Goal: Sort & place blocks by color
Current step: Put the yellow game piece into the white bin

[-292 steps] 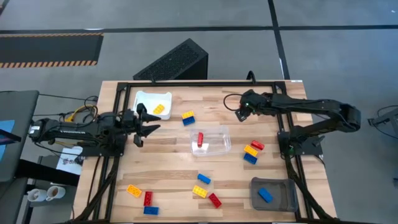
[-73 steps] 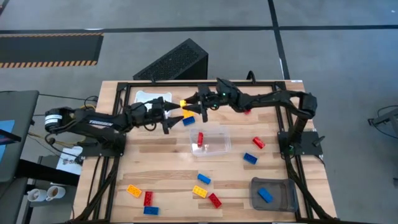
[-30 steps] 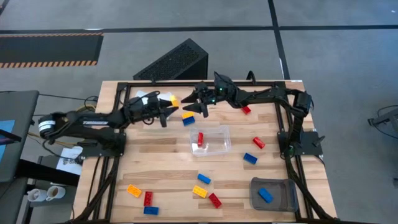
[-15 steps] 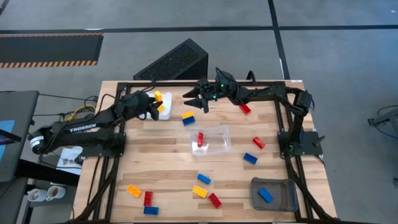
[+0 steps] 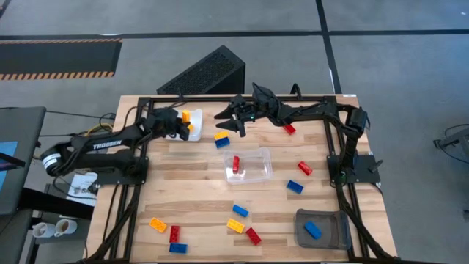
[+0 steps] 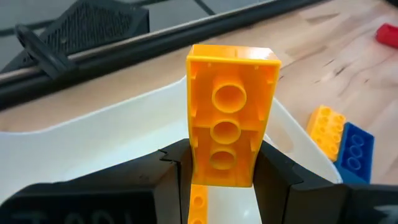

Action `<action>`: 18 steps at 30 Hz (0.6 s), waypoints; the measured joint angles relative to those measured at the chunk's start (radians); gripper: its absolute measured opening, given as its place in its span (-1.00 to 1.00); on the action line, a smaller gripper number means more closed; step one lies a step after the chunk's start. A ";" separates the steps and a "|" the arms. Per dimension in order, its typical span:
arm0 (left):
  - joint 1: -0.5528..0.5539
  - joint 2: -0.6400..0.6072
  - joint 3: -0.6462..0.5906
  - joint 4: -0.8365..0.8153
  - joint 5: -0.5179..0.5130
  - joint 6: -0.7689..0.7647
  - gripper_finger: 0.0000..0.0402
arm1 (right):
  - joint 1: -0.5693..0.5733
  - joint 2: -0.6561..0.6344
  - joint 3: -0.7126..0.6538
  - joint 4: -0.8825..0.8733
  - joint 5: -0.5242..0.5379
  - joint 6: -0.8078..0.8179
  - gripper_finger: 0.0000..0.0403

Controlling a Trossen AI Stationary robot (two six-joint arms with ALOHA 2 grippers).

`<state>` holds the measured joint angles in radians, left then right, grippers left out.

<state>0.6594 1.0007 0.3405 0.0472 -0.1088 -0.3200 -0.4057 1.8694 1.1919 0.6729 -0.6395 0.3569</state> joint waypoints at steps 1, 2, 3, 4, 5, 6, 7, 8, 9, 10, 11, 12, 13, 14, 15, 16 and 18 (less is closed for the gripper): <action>0.000 0.009 0.000 0.005 0.004 -0.003 -0.54 | 0.000 0.000 0.000 -0.002 0.000 -0.001 0.29; 0.000 0.016 0.000 0.011 0.013 -0.006 -0.54 | 0.000 0.000 0.000 -0.005 0.000 -0.002 0.29; 0.000 0.024 0.000 0.022 0.022 -0.007 -0.54 | 0.000 0.000 0.000 -0.009 0.000 -0.007 0.29; 0.000 0.030 0.000 0.029 0.025 -0.007 -0.54 | 0.000 0.000 0.000 -0.011 0.000 -0.013 0.29; 0.000 0.035 0.000 0.029 0.025 -0.007 -0.54 | 0.000 0.000 0.000 -0.011 0.000 -0.015 0.29; 0.001 0.041 0.000 0.028 0.022 -0.007 -0.54 | 0.000 0.000 0.000 -0.011 0.000 -0.015 0.29; 0.003 0.047 0.000 0.028 0.020 -0.006 -0.54 | -0.001 0.000 0.000 -0.011 0.000 -0.016 0.29; 0.006 0.051 0.000 0.026 0.018 -0.006 -0.54 | 0.000 0.000 0.000 -0.011 0.000 -0.019 0.29; 0.008 0.055 0.000 0.024 0.017 -0.006 -0.54 | 0.000 0.000 0.000 -0.011 0.000 -0.021 0.29; 0.009 0.062 0.000 0.024 0.017 -0.006 -0.54 | 0.000 0.000 0.000 -0.011 0.000 -0.023 0.29; 0.010 0.069 0.000 0.023 0.017 -0.005 -0.54 | 0.000 0.000 0.000 -0.011 0.000 -0.025 0.29; 0.012 0.075 0.000 0.022 0.017 -0.005 -0.54 | 0.000 0.000 0.000 -0.011 0.000 -0.025 0.29; 0.013 0.081 0.000 0.023 0.018 -0.005 -0.54 | 0.000 0.000 0.000 -0.011 0.000 -0.025 0.29; 0.015 0.087 0.000 0.023 0.021 -0.005 -0.54 | 0.000 0.000 0.000 -0.013 0.000 -0.026 0.29; 0.017 0.094 0.000 0.023 0.022 -0.004 -0.54 | 0.001 0.000 0.000 -0.014 0.000 -0.026 0.29; 0.017 0.102 0.000 0.024 0.022 -0.004 -0.54 | 0.001 0.000 0.000 -0.014 0.000 -0.027 0.29; 0.018 0.110 0.000 0.027 0.023 -0.003 -0.54 | 0.001 0.000 0.000 -0.014 0.000 -0.029 0.29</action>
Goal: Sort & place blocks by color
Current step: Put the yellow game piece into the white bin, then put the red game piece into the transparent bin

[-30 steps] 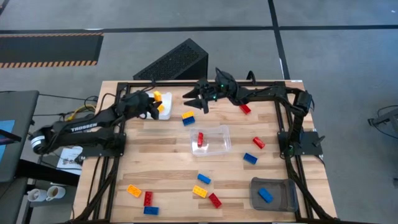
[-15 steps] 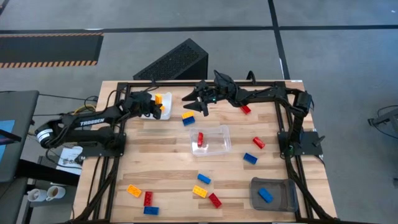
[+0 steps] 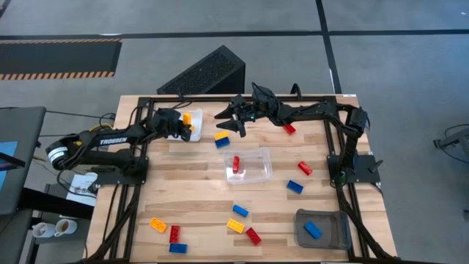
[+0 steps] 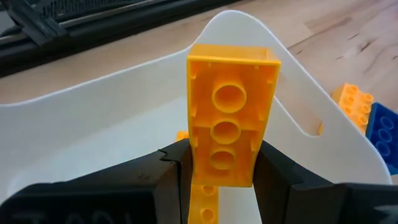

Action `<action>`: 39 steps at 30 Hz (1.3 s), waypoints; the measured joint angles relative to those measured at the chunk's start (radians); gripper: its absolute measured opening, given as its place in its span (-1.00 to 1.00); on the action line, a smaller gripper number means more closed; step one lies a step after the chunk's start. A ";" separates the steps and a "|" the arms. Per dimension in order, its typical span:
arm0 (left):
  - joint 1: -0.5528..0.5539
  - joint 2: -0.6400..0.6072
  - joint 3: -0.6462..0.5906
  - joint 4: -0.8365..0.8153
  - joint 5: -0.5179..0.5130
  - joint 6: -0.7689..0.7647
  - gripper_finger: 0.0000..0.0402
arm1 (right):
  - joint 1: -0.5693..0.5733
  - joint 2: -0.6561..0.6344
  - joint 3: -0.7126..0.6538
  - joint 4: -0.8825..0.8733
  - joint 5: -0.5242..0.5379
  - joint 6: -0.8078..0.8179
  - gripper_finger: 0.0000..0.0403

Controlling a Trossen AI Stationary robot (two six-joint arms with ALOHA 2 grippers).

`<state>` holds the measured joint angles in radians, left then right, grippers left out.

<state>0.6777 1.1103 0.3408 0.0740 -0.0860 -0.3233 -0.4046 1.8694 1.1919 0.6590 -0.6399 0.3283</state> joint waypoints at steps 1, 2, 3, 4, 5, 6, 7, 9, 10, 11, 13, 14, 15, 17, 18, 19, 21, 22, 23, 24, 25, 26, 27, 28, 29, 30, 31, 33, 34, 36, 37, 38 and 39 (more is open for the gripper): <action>0.000 0.002 0.000 0.004 0.000 0.000 -0.54 | 0.000 0.000 0.000 0.000 0.000 -0.001 0.29; 0.001 0.003 0.000 0.004 -0.001 0.000 -0.54 | 0.000 0.000 0.000 0.000 0.000 -0.004 0.29; 0.003 0.003 0.000 0.003 -0.005 0.000 -0.54 | 0.000 0.000 0.000 0.000 0.000 -0.007 0.29; 0.008 0.003 0.000 0.005 -0.005 0.001 -0.54 | 0.000 0.000 0.000 0.000 0.000 -0.011 0.29; 0.015 0.003 0.000 0.008 -0.005 0.001 -0.54 | 0.001 0.000 0.000 0.000 0.000 -0.013 0.29; 0.024 0.003 0.000 0.009 -0.004 0.001 -0.54 | 0.002 0.000 0.000 0.000 0.000 -0.014 0.29; 0.031 0.003 0.000 0.009 0.003 0.001 -0.54 | 0.004 0.000 0.000 0.000 0.000 -0.015 0.29; 0.044 0.003 0.000 0.009 0.041 0.002 -0.54 | 0.005 0.000 0.000 0.000 0.000 -0.019 0.29; 0.048 0.003 0.000 0.007 0.069 0.004 -0.54 | 0.007 0.000 0.000 -0.002 0.000 -0.021 0.29; 0.049 0.003 0.000 0.008 0.093 0.005 -0.54 | 0.010 0.000 0.000 -0.005 0.000 -0.023 0.29; 0.049 0.003 0.000 0.010 0.120 0.005 -0.54 | 0.012 0.000 0.000 -0.012 0.000 -0.025 0.29; 0.049 0.003 0.000 0.011 0.123 0.005 -0.53 | 0.012 0.000 0.000 -0.012 0.000 -0.025 0.29; 0.049 0.003 0.000 0.013 0.122 0.005 -0.48 | 0.012 0.000 0.000 -0.012 0.000 -0.025 0.29; 0.049 0.003 0.000 0.018 0.120 0.003 -0.32 | 0.012 0.000 0.000 -0.013 0.000 -0.026 0.29; 0.049 0.003 0.000 0.021 0.120 -0.001 -0.22 | 0.012 0.000 0.000 -0.014 0.000 -0.026 0.29; 0.049 0.003 0.000 0.025 0.120 -0.003 -0.13 | 0.012 0.000 0.000 -0.015 0.000 -0.026 0.29; 0.049 0.003 0.000 0.035 0.128 -0.010 0.02 | 0.012 0.000 0.000 -0.016 0.000 -0.025 0.29; 0.049 0.003 0.000 0.037 0.131 -0.016 0.08 | 0.012 0.000 0.000 -0.016 0.000 -0.024 0.29; 0.049 0.003 0.000 0.041 0.132 -0.024 0.12 | 0.012 0.000 0.000 -0.016 0.000 -0.024 0.29; 0.049 0.003 0.000 0.046 0.134 -0.029 0.16 | 0.013 0.000 0.000 -0.016 0.000 -0.023 0.29; 0.049 0.003 0.000 0.049 0.138 -0.030 0.19 | 0.014 0.000 0.000 -0.016 0.000 -0.023 0.29; 0.049 0.003 0.000 0.051 0.149 -0.032 0.21 | 0.016 0.000 0.000 -0.016 0.000 -0.023 0.29; 0.049 0.003 0.000 0.053 0.162 -0.034 0.23 | 0.017 0.000 0.000 -0.016 0.000 -0.023 0.29; 0.049 0.001 0.000 0.056 0.178 -0.034 0.24 | 0.019 0.000 0.000 -0.016 0.000 -0.023 0.29; 0.049 -0.006 0.000 0.057 0.197 -0.034 0.24 | 0.022 0.000 0.000 -0.016 0.000 -0.023 0.29; 0.049 -0.015 0.000 0.063 0.217 -0.034 0.24 | 0.025 0.000 0.000 -0.016 0.000 -0.023 0.29; 0.049 -0.027 0.000 0.072 0.239 -0.034 0.24 | 0.026 0.000 0.000 -0.016 0.000 -0.023 0.29; 0.047 -0.063 0.000 0.095 0.284 -0.034 0.23 | 0.027 0.000 0.000 -0.016 0.000 -0.023 0.29; 0.044 -0.085 0.000 0.107 0.303 -0.035 0.22 | 0.027 0.000 0.000 -0.016 0.000 -0.023 0.29; 0.030 -0.143 0.000 0.132 0.321 -0.036 0.19 | 0.026 0.000 0.000 -0.016 0.000 -0.023 0.29; 0.020 -0.175 0.000 0.143 0.324 -0.033 0.18 | 0.026 0.000 0.000 -0.016 0.000 -0.023 0.29; 0.009 -0.208 0.000 0.149 0.325 -0.030 0.17 | 0.026 0.000 0.000 -0.016 0.000 -0.023 0.29; -0.003 -0.242 0.000 0.153 0.325 -0.026 0.16 | 0.026 0.000 0.000 -0.016 0.000 -0.023 0.29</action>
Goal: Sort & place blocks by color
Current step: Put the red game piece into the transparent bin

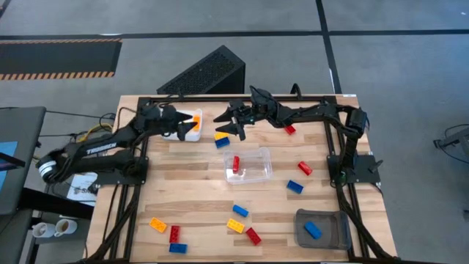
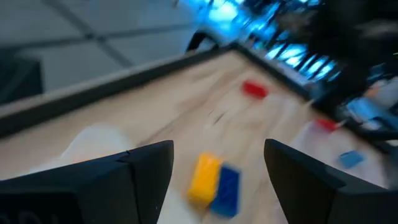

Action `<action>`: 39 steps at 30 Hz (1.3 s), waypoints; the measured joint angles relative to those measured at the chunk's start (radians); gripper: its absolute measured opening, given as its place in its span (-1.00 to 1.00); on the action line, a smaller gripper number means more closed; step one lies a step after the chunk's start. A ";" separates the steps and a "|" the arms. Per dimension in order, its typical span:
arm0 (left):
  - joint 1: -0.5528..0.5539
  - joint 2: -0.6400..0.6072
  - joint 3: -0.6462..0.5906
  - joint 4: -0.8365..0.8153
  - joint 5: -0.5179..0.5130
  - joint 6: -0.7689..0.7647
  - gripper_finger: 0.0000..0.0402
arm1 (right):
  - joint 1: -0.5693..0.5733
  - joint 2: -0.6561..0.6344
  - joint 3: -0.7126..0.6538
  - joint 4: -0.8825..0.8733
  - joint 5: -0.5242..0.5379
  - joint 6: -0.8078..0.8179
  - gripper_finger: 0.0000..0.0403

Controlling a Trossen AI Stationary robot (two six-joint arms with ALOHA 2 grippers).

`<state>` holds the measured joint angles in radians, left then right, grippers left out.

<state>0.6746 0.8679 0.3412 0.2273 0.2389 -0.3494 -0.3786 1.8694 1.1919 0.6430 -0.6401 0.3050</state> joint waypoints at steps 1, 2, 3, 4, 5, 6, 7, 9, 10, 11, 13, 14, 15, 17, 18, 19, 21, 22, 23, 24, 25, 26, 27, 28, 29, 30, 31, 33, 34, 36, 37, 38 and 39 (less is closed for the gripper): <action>-0.013 -0.033 0.000 0.001 -0.001 0.004 0.14 | 0.000 0.000 0.000 0.000 0.000 0.000 0.29; -0.029 -0.067 0.000 0.006 -0.007 0.008 0.13 | 0.000 0.000 0.000 0.000 0.000 0.000 0.29; -0.045 -0.099 0.000 0.009 -0.012 0.013 0.12 | 0.000 0.000 0.000 0.000 0.000 0.000 0.29; -0.065 -0.131 0.000 0.008 -0.017 0.015 0.11 | 0.000 0.000 0.000 0.000 0.000 0.000 0.29; -0.084 -0.158 0.000 0.007 -0.019 0.017 0.09 | 0.001 0.000 0.000 0.000 0.000 0.000 0.29; -0.106 -0.183 0.000 0.004 -0.020 0.020 0.08 | 0.003 0.000 0.000 0.000 0.000 0.000 0.29; -0.130 -0.208 0.000 0.005 -0.027 0.022 0.07 | 0.005 0.000 0.000 0.000 0.000 0.000 0.29; -0.186 -0.250 0.000 0.003 -0.047 0.023 0.04 | 0.008 0.000 0.000 0.001 0.000 -0.001 0.29; -0.215 -0.266 0.000 0.002 -0.062 0.023 0.03 | 0.010 0.000 0.000 0.001 0.000 -0.001 0.29; -0.246 -0.279 0.000 -0.005 -0.079 0.024 0.01 | 0.012 0.000 0.000 0.002 0.000 -0.001 0.29; -0.310 -0.298 0.000 -0.011 -0.115 0.037 -0.02 | 0.014 0.000 0.000 0.010 0.000 -0.001 0.29; -0.344 -0.303 0.000 -0.013 -0.137 0.045 -0.03 | 0.014 0.000 0.000 0.016 -0.001 -0.001 0.29; -0.377 -0.305 0.000 -0.017 -0.159 0.052 -0.04 | 0.014 0.000 0.000 0.021 -0.005 -0.001 0.29; -0.440 -0.306 0.000 -0.032 -0.211 0.070 -0.07 | 0.015 0.000 0.000 0.024 -0.013 0.000 0.29; -0.469 -0.305 0.000 -0.042 -0.241 0.079 -0.08 | 0.018 0.000 0.000 0.024 -0.013 0.000 0.29; -0.496 -0.306 0.000 -0.060 -0.271 0.083 -0.10 | 0.018 0.000 0.000 0.024 -0.013 0.000 0.29; -0.541 -0.305 0.000 -0.108 -0.324 0.083 -0.12 | 0.025 0.000 0.000 0.026 -0.012 0.001 0.29; -0.560 -0.305 0.000 -0.132 -0.338 0.079 -0.13 | 0.030 0.000 0.000 0.027 -0.013 0.001 0.29; -0.577 -0.305 0.000 -0.149 -0.342 0.072 -0.14 | 0.037 0.000 0.000 0.028 -0.013 0.001 0.29; -0.595 -0.305 0.000 -0.158 -0.343 0.059 -0.15 | 0.043 0.000 0.000 0.027 -0.013 0.001 0.29; -0.615 -0.305 0.000 -0.164 -0.341 0.049 -0.16 | 0.050 0.000 0.000 0.028 -0.014 0.001 0.29; -0.634 -0.305 0.000 -0.168 -0.341 0.044 -0.17 | 0.057 0.000 0.000 0.028 -0.014 0.002 0.29; -0.654 -0.305 0.000 -0.170 -0.341 0.040 -0.18 | 0.064 0.000 0.000 0.029 -0.014 0.009 0.29; -0.672 -0.305 0.000 -0.170 -0.341 0.039 -0.19 | 0.072 0.000 0.000 0.031 -0.014 0.015 0.29; -0.690 -0.305 0.000 -0.170 -0.341 0.037 -0.20 | 0.080 0.000 0.000 0.032 -0.014 0.017 0.29; -0.707 -0.305 0.000 -0.170 -0.341 0.032 -0.21 | 0.089 0.000 0.000 0.032 -0.014 0.019 0.29; -0.724 -0.305 0.000 -0.171 -0.341 0.025 -0.23 | 0.097 0.000 0.000 0.032 -0.014 0.019 0.29; -0.757 -0.306 0.000 -0.175 -0.341 0.006 -0.25 | 0.117 -0.004 0.000 0.029 -0.009 0.024 0.29; -0.774 -0.306 0.000 -0.182 -0.341 -0.005 -0.26 | 0.126 -0.011 -0.002 0.019 -0.003 0.027 0.29; -0.809 -0.306 0.000 -0.205 -0.341 -0.035 -0.28 | 0.152 -0.019 -0.001 0.030 0.023 0.025 0.29; -0.828 -0.306 0.000 -0.218 -0.342 -0.055 -0.30 | 0.164 -0.020 0.000 0.032 0.030 0.025 0.29; -0.849 -0.305 0.000 -0.232 -0.348 -0.075 -0.31 | 0.174 -0.025 0.000 0.023 0.037 0.025 0.29; -0.871 -0.305 0.000 -0.243 -0.355 -0.095 -0.32 | 0.183 -0.034 -0.002 0.006 0.037 0.022 0.29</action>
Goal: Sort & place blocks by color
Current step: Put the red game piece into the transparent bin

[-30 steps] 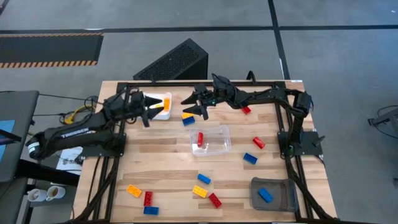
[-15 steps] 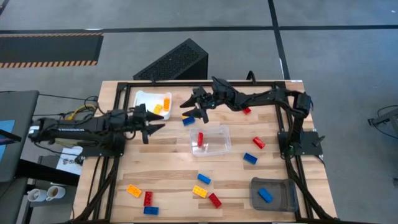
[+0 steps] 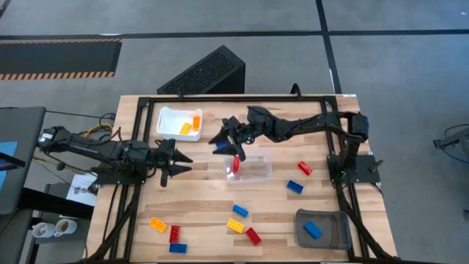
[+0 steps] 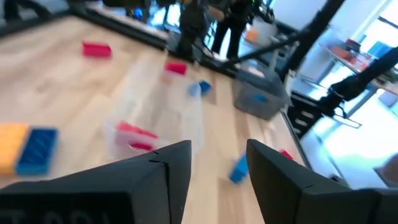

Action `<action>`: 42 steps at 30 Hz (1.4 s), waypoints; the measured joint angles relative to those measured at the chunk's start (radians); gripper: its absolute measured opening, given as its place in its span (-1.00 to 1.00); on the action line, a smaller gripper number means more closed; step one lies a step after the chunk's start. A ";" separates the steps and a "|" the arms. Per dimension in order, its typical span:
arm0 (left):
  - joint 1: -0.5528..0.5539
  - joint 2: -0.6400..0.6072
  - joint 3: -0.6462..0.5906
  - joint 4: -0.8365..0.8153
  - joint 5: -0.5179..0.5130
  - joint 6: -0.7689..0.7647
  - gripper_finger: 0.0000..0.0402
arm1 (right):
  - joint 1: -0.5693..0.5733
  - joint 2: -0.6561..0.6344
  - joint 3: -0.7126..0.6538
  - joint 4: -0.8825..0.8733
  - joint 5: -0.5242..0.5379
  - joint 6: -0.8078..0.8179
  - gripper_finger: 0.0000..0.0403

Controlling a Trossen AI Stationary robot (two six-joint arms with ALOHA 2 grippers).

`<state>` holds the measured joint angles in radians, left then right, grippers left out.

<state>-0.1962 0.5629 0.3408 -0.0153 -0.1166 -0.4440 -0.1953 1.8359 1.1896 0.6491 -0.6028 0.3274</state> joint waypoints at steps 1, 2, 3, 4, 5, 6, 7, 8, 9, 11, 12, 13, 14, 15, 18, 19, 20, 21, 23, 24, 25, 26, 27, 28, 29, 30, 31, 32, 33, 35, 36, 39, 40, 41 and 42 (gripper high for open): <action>-0.023 0.000 0.000 -0.011 -0.009 -0.016 -0.34 | 0.014 -0.005 0.000 0.003 0.004 -0.010 0.29; -0.049 0.000 0.000 -0.022 -0.020 -0.031 -0.35 | 0.027 -0.009 0.002 0.004 0.020 -0.024 0.29; -0.075 0.000 0.000 -0.037 -0.033 -0.048 -0.36 | 0.040 -0.012 0.003 -0.002 0.040 -0.037 0.29; -0.104 0.000 0.000 -0.052 -0.049 -0.073 -0.38 | 0.053 -0.020 0.003 -0.024 0.054 -0.044 0.29; -0.131 0.000 0.000 -0.069 -0.056 -0.098 -0.39 | 0.065 -0.028 0.000 -0.049 0.065 -0.049 0.29; -0.159 0.000 0.000 -0.087 -0.064 -0.126 -0.41 | 0.080 -0.032 0.000 -0.055 0.086 -0.063 0.29; -0.187 0.003 0.000 -0.105 -0.074 -0.155 -0.42 | 0.096 -0.035 0.003 -0.064 0.117 -0.079 0.29; -0.214 0.008 0.000 -0.126 -0.086 -0.188 -0.44 | 0.110 -0.037 0.003 -0.079 0.139 -0.092 0.29; -0.241 0.015 0.000 -0.146 -0.097 -0.222 -0.46 | 0.123 -0.045 0.003 -0.108 0.160 -0.099 0.29; -0.298 0.029 0.000 -0.176 -0.115 -0.295 -0.49 | 0.150 -0.054 0.000 -0.135 0.193 -0.122 0.29; -0.327 0.042 0.000 -0.178 -0.119 -0.332 -0.51 | 0.164 -0.055 0.003 -0.140 0.222 -0.134 0.29; -0.358 0.057 0.000 -0.180 -0.120 -0.366 -0.52 | 0.177 -0.060 0.003 -0.154 0.239 -0.141 0.29; -0.387 0.074 0.001 -0.184 -0.119 -0.404 -0.54 | 0.187 -0.067 0.003 -0.177 0.247 -0.142 0.29; -0.415 0.091 0.001 -0.186 -0.119 -0.448 -0.56 | 0.196 -0.072 0.002 -0.191 0.252 -0.143 0.29; -0.493 0.158 0.012 -0.204 -0.117 -0.569 -0.60 | 0.225 -0.082 0.002 -0.214 0.274 -0.149 0.29; -0.519 0.186 0.026 -0.223 -0.115 -0.608 -0.61 | 0.231 -0.089 0.002 -0.238 0.276 -0.151 0.29; -0.545 0.218 0.046 -0.241 -0.112 -0.639 -0.63 | 0.238 -0.094 0.000 -0.249 0.278 -0.153 0.29; -0.567 0.246 0.070 -0.263 -0.108 -0.665 -0.64 | 0.245 -0.097 0.001 -0.246 0.290 -0.155 0.29; -0.611 0.317 0.134 -0.322 -0.104 -0.697 -0.65 | 0.256 -0.099 0.002 -0.249 0.307 -0.156 0.29; -0.629 0.353 0.171 -0.360 -0.104 -0.709 -0.66 | 0.260 -0.099 0.002 -0.253 0.313 -0.156 0.29; -0.643 0.386 0.213 -0.405 -0.101 -0.719 -0.67 | 0.263 -0.100 0.002 -0.258 0.314 -0.156 0.29; -0.654 0.421 0.260 -0.455 -0.098 -0.725 -0.67 | 0.265 -0.102 0.002 -0.260 0.314 -0.156 0.29; -0.663 0.456 0.307 -0.508 -0.089 -0.729 -0.67 | 0.269 -0.105 0.002 -0.256 0.315 -0.156 0.29; -0.670 0.491 0.349 -0.559 -0.077 -0.731 -0.67 | 0.271 -0.107 0.002 -0.254 0.315 -0.156 0.29; -0.677 0.523 0.391 -0.614 -0.067 -0.732 -0.67 | 0.274 -0.108 0.002 -0.253 0.316 -0.156 0.29; -0.684 0.556 0.430 -0.661 -0.059 -0.732 -0.67 | 0.277 -0.108 0.002 -0.255 0.318 -0.156 0.29; -0.691 0.586 0.461 -0.689 -0.051 -0.730 -0.67 | 0.281 -0.110 0.002 -0.258 0.318 -0.155 0.29; -0.699 0.613 0.488 -0.707 -0.043 -0.725 -0.66 | 0.286 -0.115 0.002 -0.262 0.319 -0.155 0.29; -0.705 0.637 0.507 -0.716 -0.041 -0.717 -0.65 | 0.292 -0.118 0.002 -0.255 0.319 -0.155 0.29; -0.715 0.679 0.525 -0.717 -0.039 -0.697 -0.61 | 0.305 -0.121 0.003 -0.247 0.318 -0.156 0.29; -0.715 0.695 0.527 -0.717 -0.038 -0.694 -0.58 | 0.311 -0.120 0.003 -0.250 0.318 -0.156 0.29; -0.715 0.745 0.525 -0.690 -0.029 -0.702 -0.47 | 0.326 -0.118 0.002 -0.252 0.318 -0.165 0.29; -0.715 0.760 0.522 -0.674 -0.023 -0.702 -0.42 | 0.330 -0.119 0.002 -0.252 0.318 -0.167 0.29; -0.716 0.775 0.521 -0.660 -0.021 -0.705 -0.37 | 0.333 -0.119 0.002 -0.256 0.318 -0.168 0.29; -0.717 0.792 0.521 -0.643 -0.021 -0.705 -0.32 | 0.335 -0.119 0.002 -0.263 0.318 -0.168 0.29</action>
<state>-0.9134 1.3545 0.8622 -0.6585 -0.1371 -1.1494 0.1397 1.7172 1.1919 0.3863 -0.2848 0.1593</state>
